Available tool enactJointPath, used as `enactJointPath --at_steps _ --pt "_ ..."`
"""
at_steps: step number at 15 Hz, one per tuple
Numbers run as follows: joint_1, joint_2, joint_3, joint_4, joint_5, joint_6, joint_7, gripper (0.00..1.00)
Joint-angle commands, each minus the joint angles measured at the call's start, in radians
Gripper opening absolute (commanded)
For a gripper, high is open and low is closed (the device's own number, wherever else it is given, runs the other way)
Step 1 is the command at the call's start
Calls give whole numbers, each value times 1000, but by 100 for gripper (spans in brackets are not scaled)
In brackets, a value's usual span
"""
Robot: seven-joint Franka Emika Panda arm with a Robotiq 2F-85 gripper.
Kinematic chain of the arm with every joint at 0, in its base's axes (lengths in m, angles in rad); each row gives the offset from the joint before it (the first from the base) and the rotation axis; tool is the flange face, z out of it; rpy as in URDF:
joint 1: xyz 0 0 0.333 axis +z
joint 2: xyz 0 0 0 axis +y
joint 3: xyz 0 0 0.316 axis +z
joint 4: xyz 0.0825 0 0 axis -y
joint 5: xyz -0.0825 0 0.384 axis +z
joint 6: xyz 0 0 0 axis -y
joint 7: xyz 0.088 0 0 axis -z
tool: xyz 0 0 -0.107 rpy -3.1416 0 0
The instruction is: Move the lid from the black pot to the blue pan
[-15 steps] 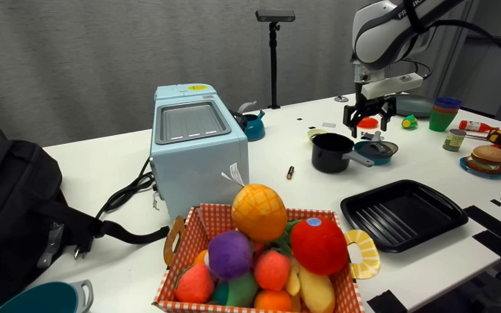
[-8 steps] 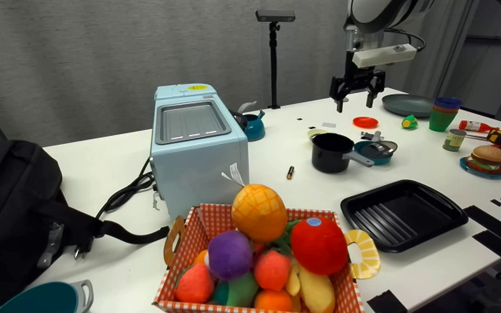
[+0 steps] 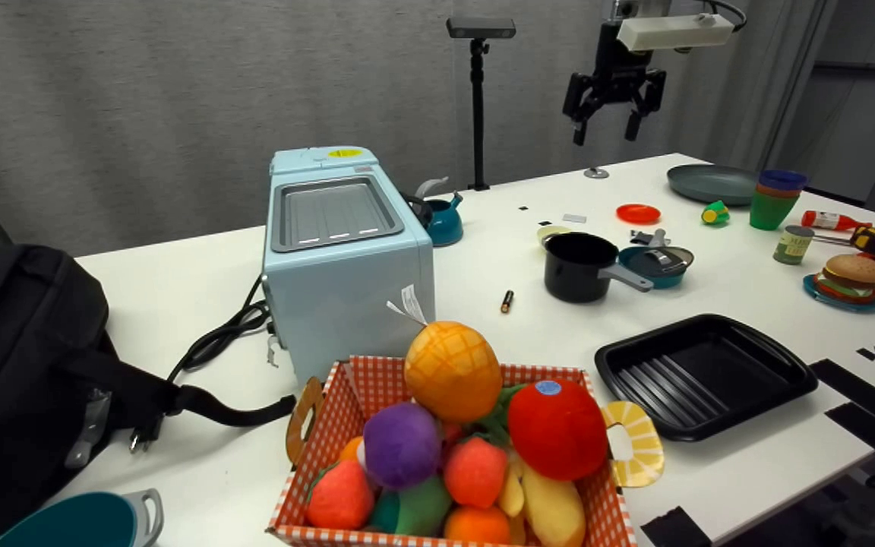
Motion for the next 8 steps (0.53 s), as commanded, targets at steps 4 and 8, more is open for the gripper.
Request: enactJointPath --at_steps 4,8 --pt "-29 -145 29 -137 68 48 -117 100" --pt "-38 -222 27 -234 77 75 -173 100"
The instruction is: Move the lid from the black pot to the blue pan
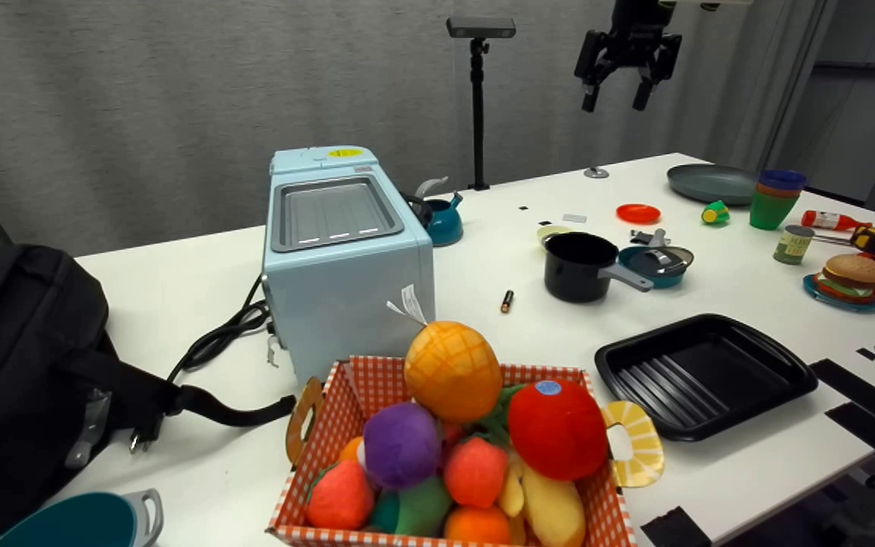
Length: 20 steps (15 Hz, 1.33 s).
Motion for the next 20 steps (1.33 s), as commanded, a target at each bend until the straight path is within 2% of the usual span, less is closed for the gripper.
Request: enactJointPath --at_steps 1,6,20 --pt "-1 -17 -3 -19 3 3 -15 100" --pt "-5 -61 -2 -79 3 12 -31 100" --pt "-5 -61 0 -86 4 18 -32 100"
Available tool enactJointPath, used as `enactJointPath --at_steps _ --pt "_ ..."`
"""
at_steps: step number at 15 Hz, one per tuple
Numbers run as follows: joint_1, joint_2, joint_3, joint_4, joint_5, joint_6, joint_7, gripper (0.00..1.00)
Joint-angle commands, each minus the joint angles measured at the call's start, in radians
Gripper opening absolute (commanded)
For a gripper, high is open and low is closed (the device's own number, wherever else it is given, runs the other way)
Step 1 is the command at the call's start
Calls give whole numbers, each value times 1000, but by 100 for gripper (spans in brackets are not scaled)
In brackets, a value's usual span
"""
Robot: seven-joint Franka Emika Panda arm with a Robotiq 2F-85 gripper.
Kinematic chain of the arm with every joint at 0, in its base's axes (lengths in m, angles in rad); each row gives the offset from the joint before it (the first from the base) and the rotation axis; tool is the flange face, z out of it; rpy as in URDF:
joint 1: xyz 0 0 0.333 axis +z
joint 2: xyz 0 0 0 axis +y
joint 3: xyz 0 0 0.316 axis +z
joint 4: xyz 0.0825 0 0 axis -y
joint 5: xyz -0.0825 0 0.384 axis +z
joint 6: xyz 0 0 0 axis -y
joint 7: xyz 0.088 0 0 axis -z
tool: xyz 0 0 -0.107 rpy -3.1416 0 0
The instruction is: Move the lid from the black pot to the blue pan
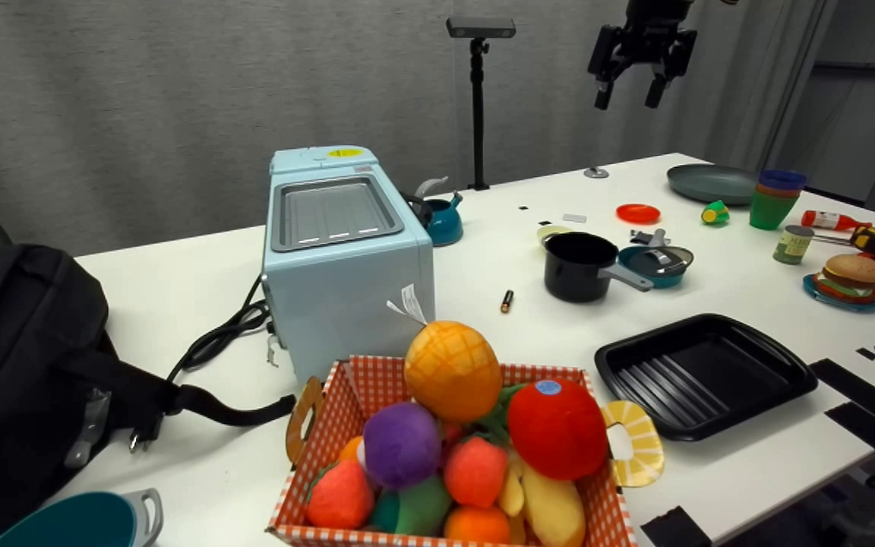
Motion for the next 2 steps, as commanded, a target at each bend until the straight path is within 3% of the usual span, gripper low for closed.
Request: enactJointPath --at_steps 1,2 --pt "3 1 -4 3 3 -3 -2 100" --pt "3 1 -4 3 3 -3 -2 100"
